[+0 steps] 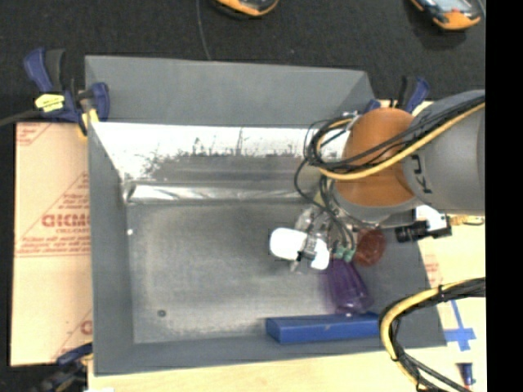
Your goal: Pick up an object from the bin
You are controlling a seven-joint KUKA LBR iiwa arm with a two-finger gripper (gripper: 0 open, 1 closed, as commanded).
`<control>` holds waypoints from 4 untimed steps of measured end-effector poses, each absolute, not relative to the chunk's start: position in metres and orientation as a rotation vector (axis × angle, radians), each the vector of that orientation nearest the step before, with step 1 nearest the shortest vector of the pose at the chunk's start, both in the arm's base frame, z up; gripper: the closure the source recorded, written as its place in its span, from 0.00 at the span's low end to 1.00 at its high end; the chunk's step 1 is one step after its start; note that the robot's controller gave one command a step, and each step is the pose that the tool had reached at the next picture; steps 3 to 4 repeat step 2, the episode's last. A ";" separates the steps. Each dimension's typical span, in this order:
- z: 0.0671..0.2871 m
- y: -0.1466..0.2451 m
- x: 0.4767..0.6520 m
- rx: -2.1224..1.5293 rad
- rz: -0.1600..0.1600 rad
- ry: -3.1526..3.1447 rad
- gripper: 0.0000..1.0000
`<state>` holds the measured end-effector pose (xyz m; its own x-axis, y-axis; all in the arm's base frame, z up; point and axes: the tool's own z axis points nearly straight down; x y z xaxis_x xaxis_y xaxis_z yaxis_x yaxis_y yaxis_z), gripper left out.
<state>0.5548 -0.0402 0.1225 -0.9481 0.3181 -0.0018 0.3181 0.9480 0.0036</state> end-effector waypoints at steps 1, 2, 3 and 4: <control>0.163 -0.041 0.555 0.505 0.005 3.097 1.00; 0.201 -0.041 0.555 0.503 0.005 3.099 1.00; 0.201 -0.041 0.555 0.503 0.005 3.099 1.00; 0.201 -0.041 0.555 0.503 0.005 3.099 1.00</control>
Offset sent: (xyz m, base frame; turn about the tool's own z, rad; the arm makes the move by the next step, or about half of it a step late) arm 0.0005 -0.0002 0.1107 -0.0006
